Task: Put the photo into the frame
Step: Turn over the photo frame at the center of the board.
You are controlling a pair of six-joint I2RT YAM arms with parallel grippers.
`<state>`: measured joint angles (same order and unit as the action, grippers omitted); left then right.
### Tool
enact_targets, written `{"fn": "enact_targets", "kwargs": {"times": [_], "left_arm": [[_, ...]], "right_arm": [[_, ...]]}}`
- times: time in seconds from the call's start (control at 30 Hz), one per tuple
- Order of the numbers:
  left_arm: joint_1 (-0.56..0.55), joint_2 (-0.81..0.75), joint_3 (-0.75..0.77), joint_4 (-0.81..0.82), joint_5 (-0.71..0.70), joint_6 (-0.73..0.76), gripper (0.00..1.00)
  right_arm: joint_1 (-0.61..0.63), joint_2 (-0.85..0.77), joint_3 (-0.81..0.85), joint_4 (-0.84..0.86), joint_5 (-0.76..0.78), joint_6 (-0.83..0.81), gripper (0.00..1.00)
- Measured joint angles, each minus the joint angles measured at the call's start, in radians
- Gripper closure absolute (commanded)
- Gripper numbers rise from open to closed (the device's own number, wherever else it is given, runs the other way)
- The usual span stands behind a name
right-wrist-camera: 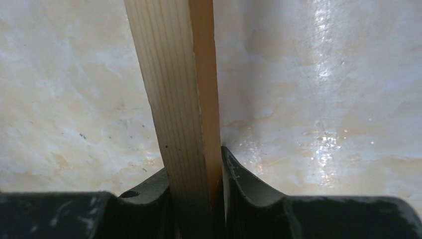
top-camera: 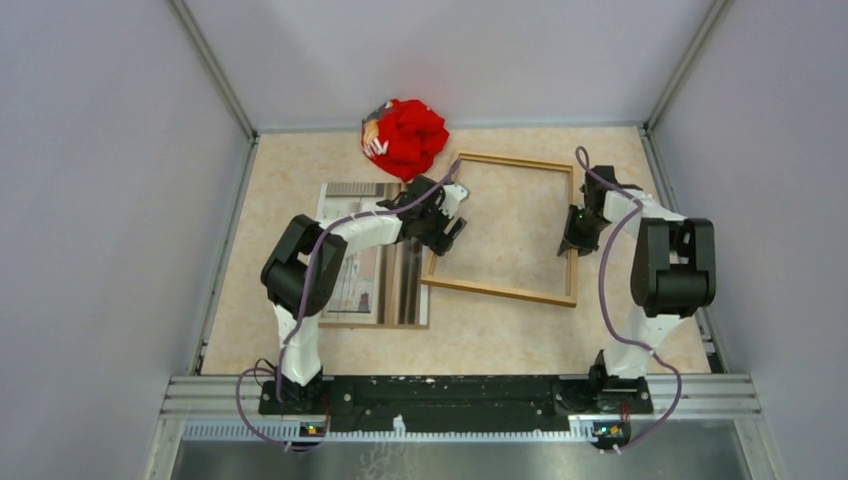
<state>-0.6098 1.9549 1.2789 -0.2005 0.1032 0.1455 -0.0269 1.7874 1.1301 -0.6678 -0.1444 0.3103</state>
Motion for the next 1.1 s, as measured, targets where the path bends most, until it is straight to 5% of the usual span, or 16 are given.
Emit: {"fn": "enact_targets", "kwargs": {"times": [0.87,1.1], "left_arm": [[0.002,-0.036,-0.082,0.006,0.409,0.005,0.22],[0.0,-0.114,-0.17,-0.071,0.547,0.018,0.04]], "right_arm": [[0.006,0.056,0.207,-0.117,0.258,0.036,0.39],[0.154,-0.021,0.205,-0.088,0.27,0.081,0.38]]}}
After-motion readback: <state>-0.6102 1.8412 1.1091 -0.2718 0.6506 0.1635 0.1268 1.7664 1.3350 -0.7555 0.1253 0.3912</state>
